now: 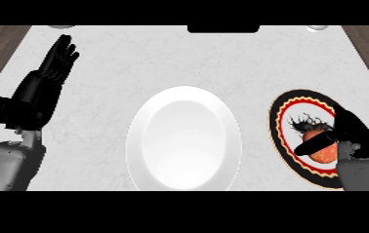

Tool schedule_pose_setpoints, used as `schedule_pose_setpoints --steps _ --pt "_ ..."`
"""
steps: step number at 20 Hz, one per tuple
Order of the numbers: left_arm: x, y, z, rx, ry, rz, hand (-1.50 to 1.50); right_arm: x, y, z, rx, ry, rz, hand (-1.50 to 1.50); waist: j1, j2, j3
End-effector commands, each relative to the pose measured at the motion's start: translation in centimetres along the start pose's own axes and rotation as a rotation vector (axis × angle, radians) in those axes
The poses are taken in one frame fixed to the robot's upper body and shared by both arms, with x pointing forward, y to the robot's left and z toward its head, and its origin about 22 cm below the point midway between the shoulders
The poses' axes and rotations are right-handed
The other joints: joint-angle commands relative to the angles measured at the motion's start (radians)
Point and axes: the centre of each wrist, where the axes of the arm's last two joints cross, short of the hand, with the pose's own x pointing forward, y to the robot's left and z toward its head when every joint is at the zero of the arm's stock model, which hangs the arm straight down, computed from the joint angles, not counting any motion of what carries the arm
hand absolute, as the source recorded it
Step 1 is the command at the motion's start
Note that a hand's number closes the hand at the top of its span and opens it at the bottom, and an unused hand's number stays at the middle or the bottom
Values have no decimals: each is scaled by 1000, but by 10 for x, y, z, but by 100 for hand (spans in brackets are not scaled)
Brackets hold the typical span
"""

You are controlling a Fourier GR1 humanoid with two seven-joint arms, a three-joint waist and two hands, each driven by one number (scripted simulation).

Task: Pick the squash from the plate and place it in the plate

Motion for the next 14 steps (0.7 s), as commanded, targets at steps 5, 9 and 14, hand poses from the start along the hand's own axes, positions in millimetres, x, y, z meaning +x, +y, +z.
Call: schedule_pose_setpoints --steps 5,9,14 --pt "-2 11 -5 -1 -4 -6 0 -21 25 -18 70 191 26 -150 -1 1 0" --pt "-9 5 0 5 8 1 0 -24 27 -27 66 242 72 -150 0 1 0" --pt "-10 2 -16 2 13 8 0 -8 49 -8 -139 53 40 150 -3 2 0"
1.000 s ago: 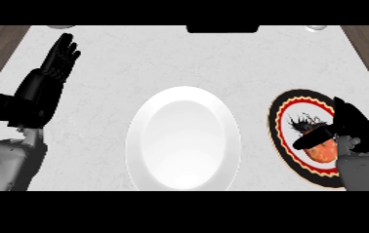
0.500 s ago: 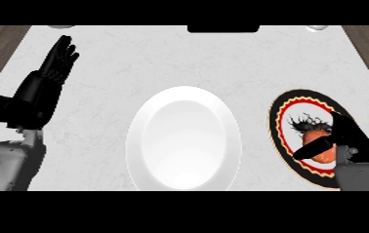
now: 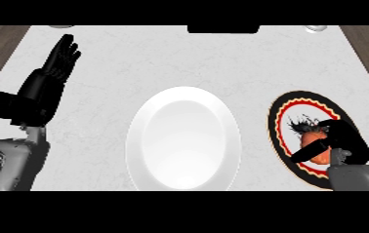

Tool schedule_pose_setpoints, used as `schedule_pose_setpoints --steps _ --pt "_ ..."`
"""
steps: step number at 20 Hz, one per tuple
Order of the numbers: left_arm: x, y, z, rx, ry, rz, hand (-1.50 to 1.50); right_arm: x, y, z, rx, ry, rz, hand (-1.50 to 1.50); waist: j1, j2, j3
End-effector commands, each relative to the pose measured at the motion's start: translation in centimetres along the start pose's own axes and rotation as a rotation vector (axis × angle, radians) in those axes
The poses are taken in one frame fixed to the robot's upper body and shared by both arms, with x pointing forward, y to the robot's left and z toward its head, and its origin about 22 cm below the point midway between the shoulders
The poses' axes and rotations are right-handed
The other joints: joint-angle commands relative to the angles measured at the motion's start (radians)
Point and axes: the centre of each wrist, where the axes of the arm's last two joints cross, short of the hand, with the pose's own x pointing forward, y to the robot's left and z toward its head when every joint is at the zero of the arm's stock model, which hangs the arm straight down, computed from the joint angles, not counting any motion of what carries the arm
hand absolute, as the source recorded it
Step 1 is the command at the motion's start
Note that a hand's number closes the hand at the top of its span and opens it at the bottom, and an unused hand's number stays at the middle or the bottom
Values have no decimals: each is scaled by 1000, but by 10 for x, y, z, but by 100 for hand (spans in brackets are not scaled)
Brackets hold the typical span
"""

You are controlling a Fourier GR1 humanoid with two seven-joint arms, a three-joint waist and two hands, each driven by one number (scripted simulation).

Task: Pick the squash from the plate and place it in the plate

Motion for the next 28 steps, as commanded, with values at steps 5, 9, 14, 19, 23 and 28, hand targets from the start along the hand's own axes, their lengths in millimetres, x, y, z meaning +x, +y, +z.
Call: schedule_pose_setpoints --steps 5,9,14,19,23,28 --pt "-5 6 13 36 36 -14 0 -59 58 51 -123 86 29 150 -74 -19 4" --pt "-11 29 21 107 76 -30 0 -99 85 80 -103 104 65 150 -140 -39 -1" --pt "-5 39 23 130 69 -27 0 -134 80 126 -283 51 102 150 -142 -40 -2" --pt "-12 32 32 104 78 -29 0 -133 63 189 -362 -56 -34 150 -119 -34 -1" --pt "-4 29 28 84 76 -24 0 -128 45 227 -477 -227 -122 150 -105 -37 0" --pt "0 25 22 65 47 -28 0 -111 29 269 -544 -437 -325 150 -83 -25 0"
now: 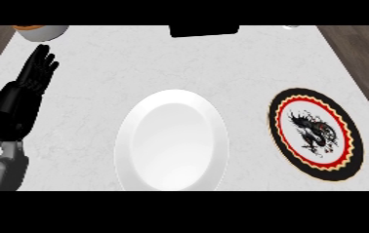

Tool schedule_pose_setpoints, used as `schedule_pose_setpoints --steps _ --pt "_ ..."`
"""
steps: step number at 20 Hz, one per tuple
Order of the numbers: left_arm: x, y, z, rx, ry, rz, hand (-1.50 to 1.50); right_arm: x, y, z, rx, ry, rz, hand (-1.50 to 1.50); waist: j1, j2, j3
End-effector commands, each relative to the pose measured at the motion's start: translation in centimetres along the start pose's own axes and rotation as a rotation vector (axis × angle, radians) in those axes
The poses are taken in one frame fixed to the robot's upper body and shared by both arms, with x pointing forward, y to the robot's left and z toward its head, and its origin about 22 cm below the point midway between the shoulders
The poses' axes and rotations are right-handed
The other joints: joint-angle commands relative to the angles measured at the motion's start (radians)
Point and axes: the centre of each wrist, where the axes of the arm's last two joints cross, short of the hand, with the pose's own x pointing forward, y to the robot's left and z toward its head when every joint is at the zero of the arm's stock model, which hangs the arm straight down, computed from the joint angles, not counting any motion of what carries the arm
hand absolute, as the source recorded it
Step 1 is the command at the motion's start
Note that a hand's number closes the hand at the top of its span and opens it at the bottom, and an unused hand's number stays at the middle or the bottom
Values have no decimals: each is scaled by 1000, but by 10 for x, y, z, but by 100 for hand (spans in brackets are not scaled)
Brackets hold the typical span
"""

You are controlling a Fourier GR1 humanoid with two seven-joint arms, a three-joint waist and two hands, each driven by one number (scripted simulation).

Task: Pick the squash from the plate and place it in the plate

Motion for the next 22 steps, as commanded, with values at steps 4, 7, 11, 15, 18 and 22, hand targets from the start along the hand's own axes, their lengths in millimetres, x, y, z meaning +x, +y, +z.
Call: schedule_pose_setpoints --steps 4,7,11,15,18,22 --pt "7 -8 -2 -34 -25 1 0 39 -23 39 -81 -125 -254 150 32 8 0" --pt "1 -12 -7 -46 -23 13 0 55 -13 59 -90 -159 -258 150 49 26 2" --pt "13 -15 -14 -64 -38 15 0 62 -13 63 -88 -170 -274 150 67 34 2" --pt "23 -27 -21 -70 -65 17 0 68 -11 54 -86 -171 -324 150 88 42 4" --pt "28 -26 -22 -87 -71 3 0 73 -4 52 -68 -191 -340 150 102 46 4" --pt "17 -31 -16 -106 -85 19 0 76 9 40 -36 -136 -324 150 126 56 5"
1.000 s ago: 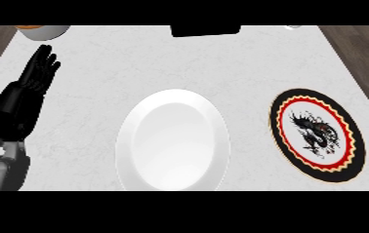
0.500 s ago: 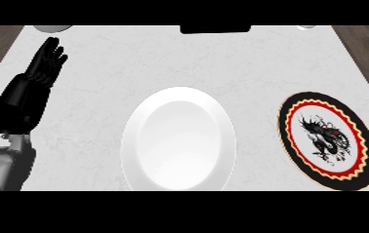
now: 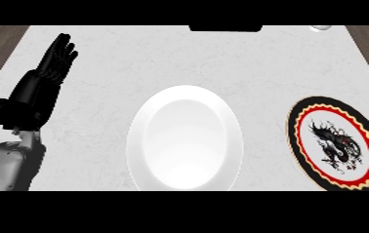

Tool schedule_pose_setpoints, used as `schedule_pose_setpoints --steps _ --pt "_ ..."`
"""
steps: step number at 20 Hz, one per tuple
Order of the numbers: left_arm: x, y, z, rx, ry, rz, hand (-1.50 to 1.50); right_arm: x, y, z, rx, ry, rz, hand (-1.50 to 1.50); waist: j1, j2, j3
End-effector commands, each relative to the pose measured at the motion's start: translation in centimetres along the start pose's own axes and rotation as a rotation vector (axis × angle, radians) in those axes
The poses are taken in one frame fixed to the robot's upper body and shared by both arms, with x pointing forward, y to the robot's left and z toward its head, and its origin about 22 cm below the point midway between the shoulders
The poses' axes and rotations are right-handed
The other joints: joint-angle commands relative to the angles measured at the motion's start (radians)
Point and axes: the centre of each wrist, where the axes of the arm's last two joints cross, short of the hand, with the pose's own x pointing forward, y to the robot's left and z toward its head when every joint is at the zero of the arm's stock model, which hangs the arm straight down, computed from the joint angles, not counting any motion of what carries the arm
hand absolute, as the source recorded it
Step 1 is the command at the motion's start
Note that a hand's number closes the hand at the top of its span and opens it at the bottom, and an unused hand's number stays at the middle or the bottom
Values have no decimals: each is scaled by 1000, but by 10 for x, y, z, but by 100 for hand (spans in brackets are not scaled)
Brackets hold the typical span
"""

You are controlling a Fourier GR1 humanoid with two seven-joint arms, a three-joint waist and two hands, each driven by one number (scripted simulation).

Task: Pick the squash from the plate and place it in the plate

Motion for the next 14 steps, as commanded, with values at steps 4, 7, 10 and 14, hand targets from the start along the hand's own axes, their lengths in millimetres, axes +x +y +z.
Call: schedule_pose_setpoints --steps 4,7,10,14 --pt "6 -3 -4 -30 -31 -1 0 27 30 -13 -19 137 -102 150 34 16 2" --pt "12 -5 -8 -25 -28 -1 0 26 39 -17 10 150 -73 150 38 16 3" --pt "9 -9 -11 -51 -21 19 0 24 46 -28 25 171 -45 150 37 22 2" --pt "9 -5 -10 -35 -18 5 0 25 62 -36 60 205 -86 150 47 19 4"
